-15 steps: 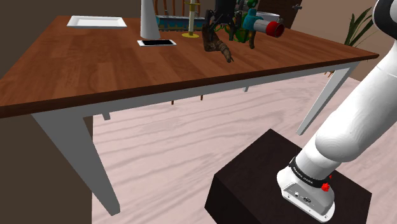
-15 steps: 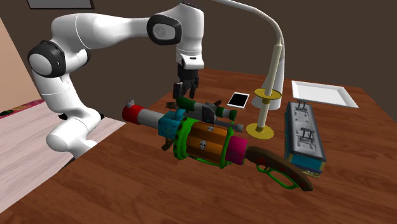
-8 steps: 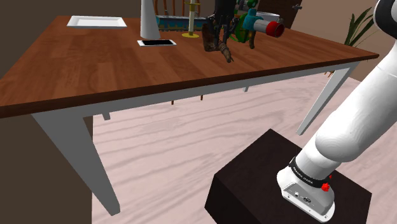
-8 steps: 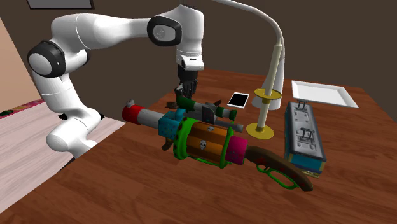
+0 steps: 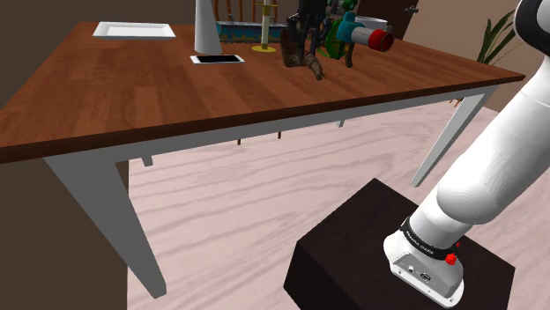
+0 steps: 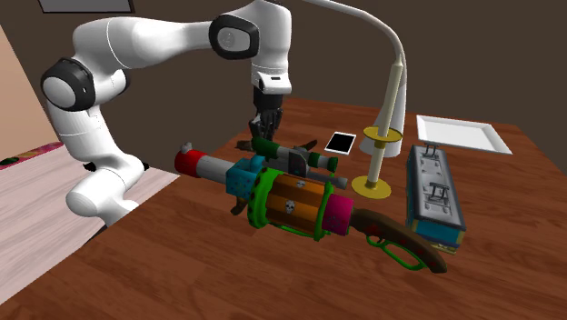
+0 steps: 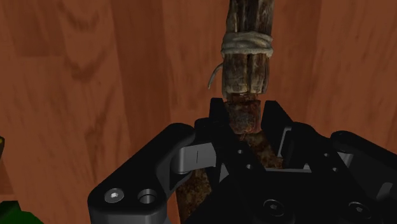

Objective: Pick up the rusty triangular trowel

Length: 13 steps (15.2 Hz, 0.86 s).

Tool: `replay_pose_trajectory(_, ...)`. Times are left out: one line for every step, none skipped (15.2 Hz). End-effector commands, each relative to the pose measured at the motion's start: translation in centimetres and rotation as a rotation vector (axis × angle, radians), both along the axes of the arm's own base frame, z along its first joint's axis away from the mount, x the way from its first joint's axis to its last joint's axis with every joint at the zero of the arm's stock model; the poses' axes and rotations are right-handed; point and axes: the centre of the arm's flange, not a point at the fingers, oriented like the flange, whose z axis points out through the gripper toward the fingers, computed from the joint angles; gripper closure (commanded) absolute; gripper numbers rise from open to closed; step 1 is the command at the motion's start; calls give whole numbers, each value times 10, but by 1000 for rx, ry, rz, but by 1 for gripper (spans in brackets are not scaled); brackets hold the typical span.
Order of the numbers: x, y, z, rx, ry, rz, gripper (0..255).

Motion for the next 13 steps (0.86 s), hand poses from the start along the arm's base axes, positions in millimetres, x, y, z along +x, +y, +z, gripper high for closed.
replay_pose_trajectory(0,1,11,0,0,0,255)
replay_pose_trajectory(0,1,16,0,0,0,255)
replay_pose_trajectory(0,1,21,0,0,0,255)
replay_pose_trajectory(0,1,26,0,0,0,255)
replay_pose_trajectory(0,1,32,0,0,0,255)
replay_pose_trajectory(0,1,37,0,0,0,255)
replay_pose_trajectory(0,1,42,0,0,0,255)
replay_pose_trajectory(0,1,48,0,0,0,255)
replay_pose_trajectory(0,1,53,0,0,0,255)
replay_pose_trajectory(0,1,58,0,0,0,255)
replay_pose_trajectory(0,1,63,0,0,0,255)
replay_pose_trajectory(0,1,64,0,0,0,255)
replay_pose_trajectory(0,1,64,0,0,0,255)
